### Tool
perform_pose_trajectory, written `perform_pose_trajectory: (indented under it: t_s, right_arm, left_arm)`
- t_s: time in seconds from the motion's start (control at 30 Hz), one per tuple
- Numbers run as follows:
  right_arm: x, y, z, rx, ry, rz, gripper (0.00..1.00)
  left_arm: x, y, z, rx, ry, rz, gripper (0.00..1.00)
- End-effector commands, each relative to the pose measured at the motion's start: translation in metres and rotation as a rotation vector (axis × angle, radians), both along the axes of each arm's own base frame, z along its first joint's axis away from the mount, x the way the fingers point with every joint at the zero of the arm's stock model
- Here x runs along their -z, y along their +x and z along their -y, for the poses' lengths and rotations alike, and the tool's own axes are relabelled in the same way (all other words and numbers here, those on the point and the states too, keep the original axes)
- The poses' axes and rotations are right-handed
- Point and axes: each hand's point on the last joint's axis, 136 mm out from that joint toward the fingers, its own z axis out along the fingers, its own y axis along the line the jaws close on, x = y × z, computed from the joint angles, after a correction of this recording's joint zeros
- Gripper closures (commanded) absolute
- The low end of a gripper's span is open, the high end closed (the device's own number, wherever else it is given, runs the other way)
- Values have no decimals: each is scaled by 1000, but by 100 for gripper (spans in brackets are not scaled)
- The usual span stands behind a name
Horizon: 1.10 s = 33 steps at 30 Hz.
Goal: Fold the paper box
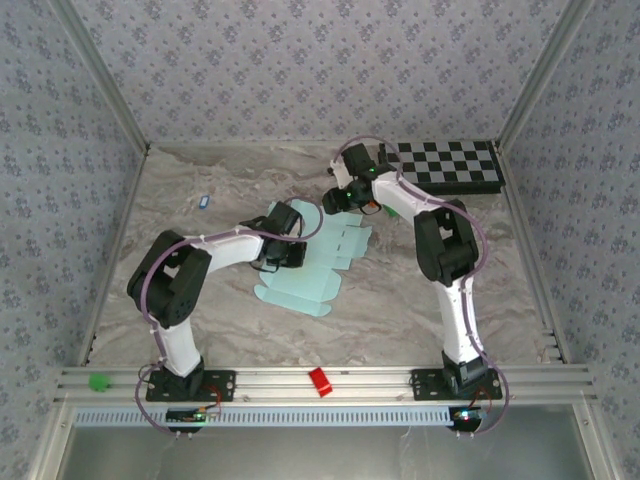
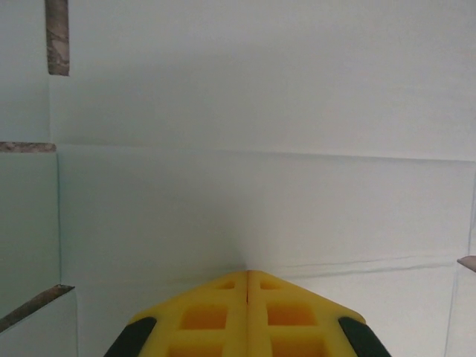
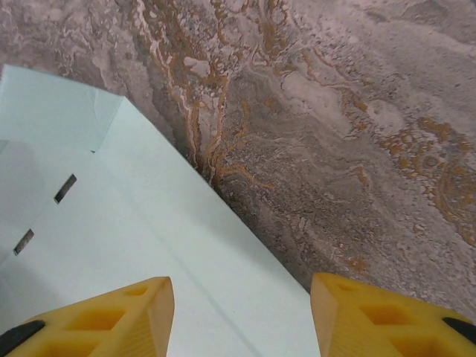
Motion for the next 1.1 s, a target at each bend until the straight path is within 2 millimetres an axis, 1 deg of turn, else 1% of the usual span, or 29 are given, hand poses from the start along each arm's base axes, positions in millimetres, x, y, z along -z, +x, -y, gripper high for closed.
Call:
perform_pose_trajectory:
  t_s: [0.0, 0.1, 0.23, 0.33, 0.6, 0.9, 1.07]
  right_arm:
    - [0, 4, -1, -36, 5, -21, 46]
    - [2, 10, 2, -34, 4, -26, 46]
    - [7, 13, 4, -53, 5, -47, 43]
    - [12, 16, 7, -69, 1, -77, 42]
    - [21, 14, 4, -126, 22, -149, 41]
    - [34, 6, 0, -152, 37, -228, 43]
    - [33, 2, -2, -174, 55, -247, 46]
  left_arm:
    - [16, -4, -3, -18, 29, -28, 100]
    - [25, -14, -8, -9, 49, -46, 100]
    - [34, -23, -16, -8, 78, -62, 100]
    - [35, -26, -20, -11, 88, -62, 100]
    - [36, -32, -24, -1, 99, -62, 100]
    - [36, -35, -26, 2, 104, -60, 100]
    - [36, -35, -26, -1, 105, -58, 100]
